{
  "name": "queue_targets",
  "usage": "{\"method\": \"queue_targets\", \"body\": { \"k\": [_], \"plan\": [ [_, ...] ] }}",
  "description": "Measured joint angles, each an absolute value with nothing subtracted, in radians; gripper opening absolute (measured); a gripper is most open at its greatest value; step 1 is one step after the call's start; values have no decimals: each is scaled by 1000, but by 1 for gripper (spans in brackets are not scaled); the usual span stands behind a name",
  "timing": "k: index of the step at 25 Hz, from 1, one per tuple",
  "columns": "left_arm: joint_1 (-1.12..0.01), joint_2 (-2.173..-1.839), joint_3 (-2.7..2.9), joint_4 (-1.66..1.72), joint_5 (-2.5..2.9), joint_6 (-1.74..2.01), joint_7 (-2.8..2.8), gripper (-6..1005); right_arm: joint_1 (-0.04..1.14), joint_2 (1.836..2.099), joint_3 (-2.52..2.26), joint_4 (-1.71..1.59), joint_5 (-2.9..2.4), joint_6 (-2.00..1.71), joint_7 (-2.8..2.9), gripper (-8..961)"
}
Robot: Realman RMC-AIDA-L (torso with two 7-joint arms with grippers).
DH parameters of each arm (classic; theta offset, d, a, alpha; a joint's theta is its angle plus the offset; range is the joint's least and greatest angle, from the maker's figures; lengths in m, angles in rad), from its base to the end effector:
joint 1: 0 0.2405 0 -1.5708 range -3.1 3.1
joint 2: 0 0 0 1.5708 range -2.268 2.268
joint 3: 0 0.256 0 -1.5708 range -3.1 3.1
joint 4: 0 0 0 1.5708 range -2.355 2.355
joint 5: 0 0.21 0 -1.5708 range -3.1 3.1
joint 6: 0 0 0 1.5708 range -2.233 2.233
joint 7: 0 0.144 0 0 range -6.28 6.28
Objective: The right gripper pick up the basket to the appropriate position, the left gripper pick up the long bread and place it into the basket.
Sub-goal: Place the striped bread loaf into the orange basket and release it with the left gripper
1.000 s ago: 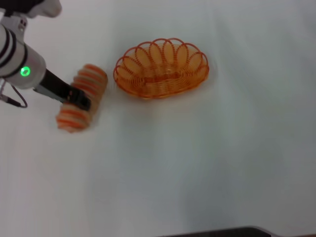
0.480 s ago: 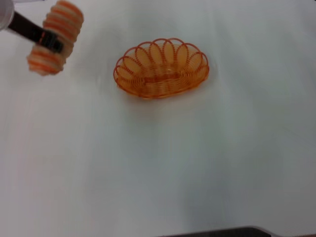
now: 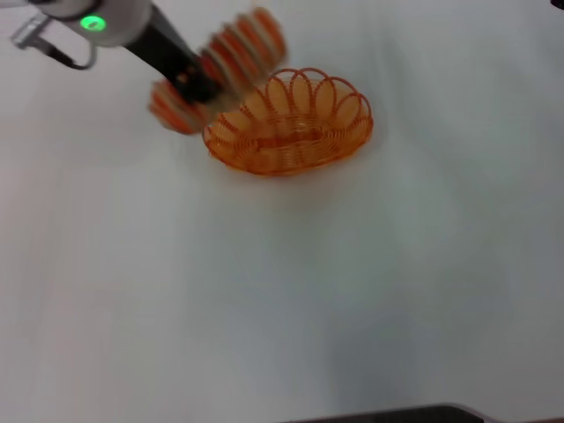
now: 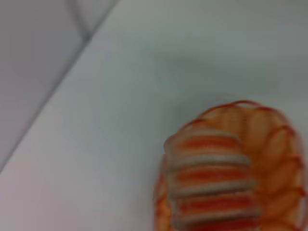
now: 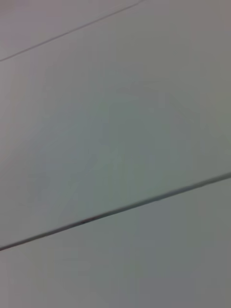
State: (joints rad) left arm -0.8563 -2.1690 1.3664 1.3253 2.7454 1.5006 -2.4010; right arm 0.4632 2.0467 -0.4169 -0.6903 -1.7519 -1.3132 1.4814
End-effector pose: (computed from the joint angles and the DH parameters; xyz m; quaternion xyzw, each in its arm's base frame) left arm -0.0881 0.3897 -0.0206 -0.9524 -0.1335 0.1799 0.2066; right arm 0.3155 0.3599 0.0914 -0.7860 0.3353 0.3517 0.3822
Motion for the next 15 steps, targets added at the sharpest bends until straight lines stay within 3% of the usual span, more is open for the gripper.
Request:
{"method": "queue_targets", "body": {
  "k": [15],
  "plan": [
    [-864, -2171, 1545, 1268, 2620, 1392, -2252, 253, 459, 2043, -439, -690, -1752, -1330, 1480, 916]
  ]
}}
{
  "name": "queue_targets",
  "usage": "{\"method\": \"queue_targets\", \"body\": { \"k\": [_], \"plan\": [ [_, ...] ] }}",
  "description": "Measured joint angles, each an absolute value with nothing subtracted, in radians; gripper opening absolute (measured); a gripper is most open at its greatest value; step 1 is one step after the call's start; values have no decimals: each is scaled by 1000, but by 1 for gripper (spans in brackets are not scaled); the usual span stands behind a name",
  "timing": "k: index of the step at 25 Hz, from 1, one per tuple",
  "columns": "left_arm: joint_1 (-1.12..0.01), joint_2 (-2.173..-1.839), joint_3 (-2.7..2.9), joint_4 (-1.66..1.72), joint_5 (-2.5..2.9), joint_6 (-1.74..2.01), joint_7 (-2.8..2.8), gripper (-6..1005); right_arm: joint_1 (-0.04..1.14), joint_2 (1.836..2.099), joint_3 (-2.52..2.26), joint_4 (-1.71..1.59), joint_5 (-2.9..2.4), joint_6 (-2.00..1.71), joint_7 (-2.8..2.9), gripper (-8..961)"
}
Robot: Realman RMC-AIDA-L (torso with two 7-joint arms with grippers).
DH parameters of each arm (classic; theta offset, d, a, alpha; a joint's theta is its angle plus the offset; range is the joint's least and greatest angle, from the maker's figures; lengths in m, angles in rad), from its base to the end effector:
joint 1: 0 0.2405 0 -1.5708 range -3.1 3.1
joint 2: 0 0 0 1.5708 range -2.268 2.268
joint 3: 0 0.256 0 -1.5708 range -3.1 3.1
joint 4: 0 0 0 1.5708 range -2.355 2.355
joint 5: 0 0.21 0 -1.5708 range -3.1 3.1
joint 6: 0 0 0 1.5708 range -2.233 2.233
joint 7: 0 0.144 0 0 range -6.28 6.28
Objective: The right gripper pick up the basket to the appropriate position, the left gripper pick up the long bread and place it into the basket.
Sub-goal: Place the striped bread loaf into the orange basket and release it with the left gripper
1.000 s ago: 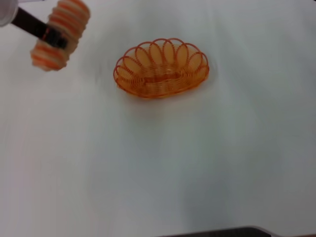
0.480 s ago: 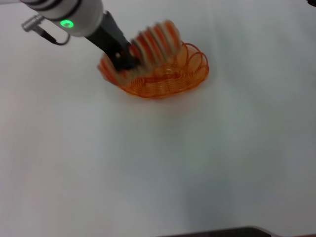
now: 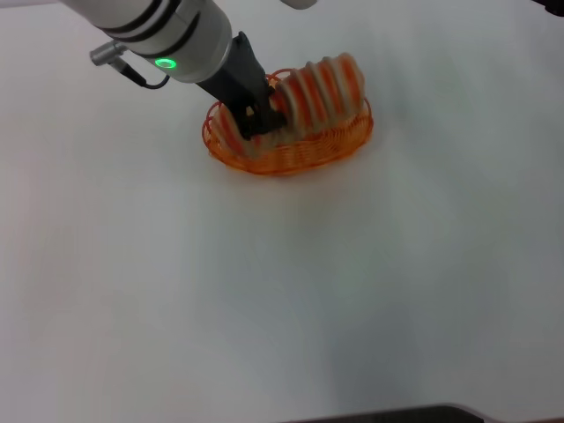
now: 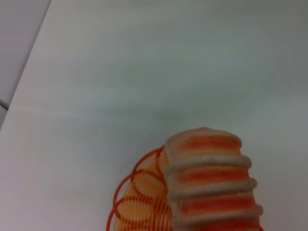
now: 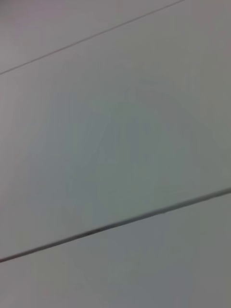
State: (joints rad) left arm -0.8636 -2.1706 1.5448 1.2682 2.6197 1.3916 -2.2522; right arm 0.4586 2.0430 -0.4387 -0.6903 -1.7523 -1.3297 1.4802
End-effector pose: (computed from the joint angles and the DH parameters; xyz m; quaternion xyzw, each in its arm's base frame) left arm -0.0692 0.3736 -0.0641 -0.9737 -0.0032 0.1734 0.1477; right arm 0.3135 0.3581 0.0888 -0.7951 0.3301 0.3483 0.3709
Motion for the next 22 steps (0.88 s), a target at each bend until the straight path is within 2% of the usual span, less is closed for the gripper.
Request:
{"method": "queue_targets", "body": {
  "k": [16, 22],
  "plan": [
    [-842, -2174, 1618, 1214, 2624, 1190, -2284, 206, 463, 2051, -451, -691, -1753, -1323, 1480, 917],
    [-839, -2172, 1620, 1194, 2637, 1165, -2293, 304, 470, 2051, -451, -692, -1753, -1324, 1480, 917]
  ]
}}
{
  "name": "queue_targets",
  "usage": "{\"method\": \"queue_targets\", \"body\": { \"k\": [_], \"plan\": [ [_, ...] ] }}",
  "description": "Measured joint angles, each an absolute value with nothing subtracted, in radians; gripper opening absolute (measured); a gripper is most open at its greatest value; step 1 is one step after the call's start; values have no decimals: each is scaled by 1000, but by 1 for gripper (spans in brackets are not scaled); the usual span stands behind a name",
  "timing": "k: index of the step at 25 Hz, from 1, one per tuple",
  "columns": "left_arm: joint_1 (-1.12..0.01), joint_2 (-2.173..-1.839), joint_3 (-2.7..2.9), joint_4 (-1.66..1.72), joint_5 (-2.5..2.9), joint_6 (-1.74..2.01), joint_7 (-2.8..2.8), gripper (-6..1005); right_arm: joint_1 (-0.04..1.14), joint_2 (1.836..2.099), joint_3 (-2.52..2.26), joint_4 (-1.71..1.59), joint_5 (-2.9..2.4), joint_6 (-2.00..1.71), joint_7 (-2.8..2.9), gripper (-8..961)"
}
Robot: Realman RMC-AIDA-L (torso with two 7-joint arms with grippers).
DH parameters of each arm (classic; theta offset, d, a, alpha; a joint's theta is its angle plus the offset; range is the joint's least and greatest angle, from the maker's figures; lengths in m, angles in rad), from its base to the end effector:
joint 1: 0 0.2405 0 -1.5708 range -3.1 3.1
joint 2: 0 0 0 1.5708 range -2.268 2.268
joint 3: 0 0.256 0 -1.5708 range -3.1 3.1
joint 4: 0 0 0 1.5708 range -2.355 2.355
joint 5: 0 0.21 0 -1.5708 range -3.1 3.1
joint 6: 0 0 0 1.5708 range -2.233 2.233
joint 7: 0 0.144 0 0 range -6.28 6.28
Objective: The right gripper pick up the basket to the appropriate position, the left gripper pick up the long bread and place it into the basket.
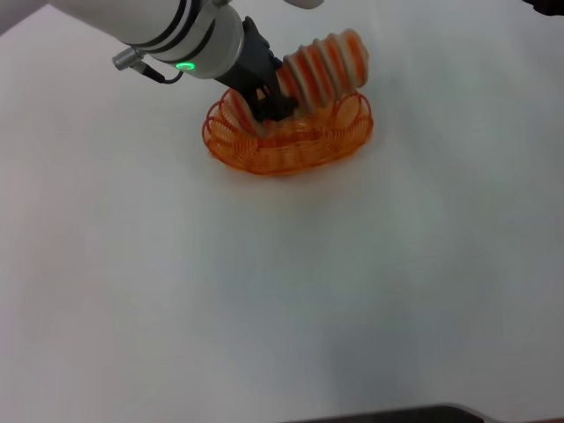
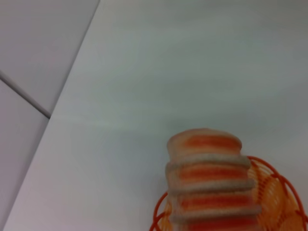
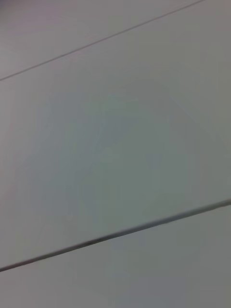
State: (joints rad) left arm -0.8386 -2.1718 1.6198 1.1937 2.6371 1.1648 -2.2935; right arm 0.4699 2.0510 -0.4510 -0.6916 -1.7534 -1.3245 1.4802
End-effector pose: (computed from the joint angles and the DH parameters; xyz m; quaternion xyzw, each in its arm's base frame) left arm -0.0765 0.3874 -0.0817 -0.9679 -0.0033 0.1475 0.2034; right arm 0.3076 0.3617 0.0837 -0.7994 0.3266 0.3485 0.3644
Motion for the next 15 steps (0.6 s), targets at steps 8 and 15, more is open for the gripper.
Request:
{"method": "queue_targets", "body": {
  "k": [8, 15],
  "plan": [
    [-836, -2168, 1617, 1187, 2655, 1152, -2293, 528, 477, 2051, -454, -692, -1753, -1319, 1480, 916],
    [-816, -2170, 1547, 1213, 2630, 1182, -2295, 716, 478, 2051, -454, -691, -1751, -1319, 1480, 916]
  ]
}}
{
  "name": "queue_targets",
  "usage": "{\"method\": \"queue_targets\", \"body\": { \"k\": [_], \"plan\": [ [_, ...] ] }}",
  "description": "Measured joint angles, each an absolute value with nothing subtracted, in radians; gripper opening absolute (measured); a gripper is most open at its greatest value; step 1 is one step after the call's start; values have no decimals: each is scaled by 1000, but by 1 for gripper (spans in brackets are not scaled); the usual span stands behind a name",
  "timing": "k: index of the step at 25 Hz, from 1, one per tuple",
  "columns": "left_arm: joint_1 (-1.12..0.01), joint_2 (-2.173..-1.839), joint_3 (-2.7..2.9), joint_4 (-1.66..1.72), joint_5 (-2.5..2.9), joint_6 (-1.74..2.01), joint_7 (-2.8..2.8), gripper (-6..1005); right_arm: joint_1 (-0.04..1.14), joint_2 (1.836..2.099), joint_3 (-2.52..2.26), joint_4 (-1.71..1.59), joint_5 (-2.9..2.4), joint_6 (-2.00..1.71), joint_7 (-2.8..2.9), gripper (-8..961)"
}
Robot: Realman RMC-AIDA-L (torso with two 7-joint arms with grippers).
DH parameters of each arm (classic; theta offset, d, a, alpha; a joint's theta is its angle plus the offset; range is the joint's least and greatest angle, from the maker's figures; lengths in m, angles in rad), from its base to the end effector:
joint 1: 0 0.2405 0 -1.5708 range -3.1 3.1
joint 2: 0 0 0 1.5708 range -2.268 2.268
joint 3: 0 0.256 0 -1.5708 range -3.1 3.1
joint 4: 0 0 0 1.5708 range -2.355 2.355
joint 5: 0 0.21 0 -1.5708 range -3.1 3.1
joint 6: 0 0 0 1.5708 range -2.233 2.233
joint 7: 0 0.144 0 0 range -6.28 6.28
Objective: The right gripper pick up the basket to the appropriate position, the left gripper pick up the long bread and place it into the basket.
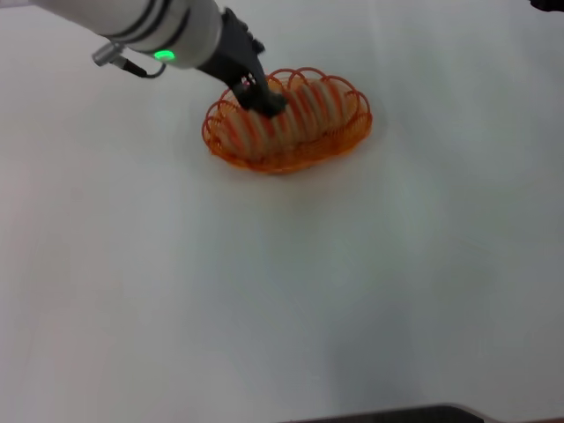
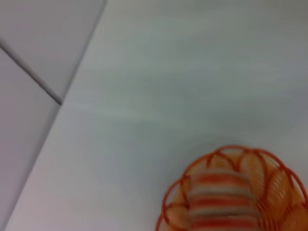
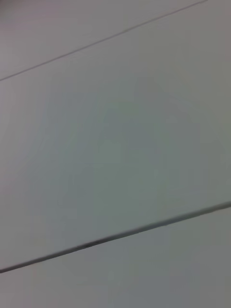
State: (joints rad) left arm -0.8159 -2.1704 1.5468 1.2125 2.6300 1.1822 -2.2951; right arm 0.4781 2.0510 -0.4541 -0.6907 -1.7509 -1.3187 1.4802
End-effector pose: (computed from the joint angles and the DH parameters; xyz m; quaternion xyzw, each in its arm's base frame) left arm -0.0837 0.3933 -0.0675 -0.9672 -0.0395 0.1297 0.2149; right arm 0.3049 0.3647 0.0835 -0.8000 0.3243 0.3494 0.3643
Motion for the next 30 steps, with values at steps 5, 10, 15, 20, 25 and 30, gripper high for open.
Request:
{"method": "queue_targets", "body": {
  "k": [5, 10, 15, 20, 25, 30],
  "plan": [
    [-740, -2168, 1401, 1206, 2447, 1091, -2274, 733, 471, 2053, -449, -691, -1746, -1327, 1475, 916],
    [-675, -2165, 1212, 1136, 2242, 1066, -2179, 735, 465, 2050, -452, -701, -1748, -1366, 1452, 916],
    [-641, -2150, 971, 1009, 2108, 1126, -2030, 734, 445, 2046, -446, -702, -1747, -1449, 1366, 917],
    [-618, -2103, 771, 851, 2080, 1179, -1884, 733, 406, 2058, -436, -731, -1741, -1486, 1302, 918],
    [-566, -2061, 739, 781, 2051, 1228, -1785, 735, 360, 2082, -423, -749, -1733, -1536, 1227, 920],
    [-516, -2058, 737, 787, 2047, 1301, -1717, 733, 324, 2085, -430, -729, -1738, -1609, 1190, 923]
  ]
}}
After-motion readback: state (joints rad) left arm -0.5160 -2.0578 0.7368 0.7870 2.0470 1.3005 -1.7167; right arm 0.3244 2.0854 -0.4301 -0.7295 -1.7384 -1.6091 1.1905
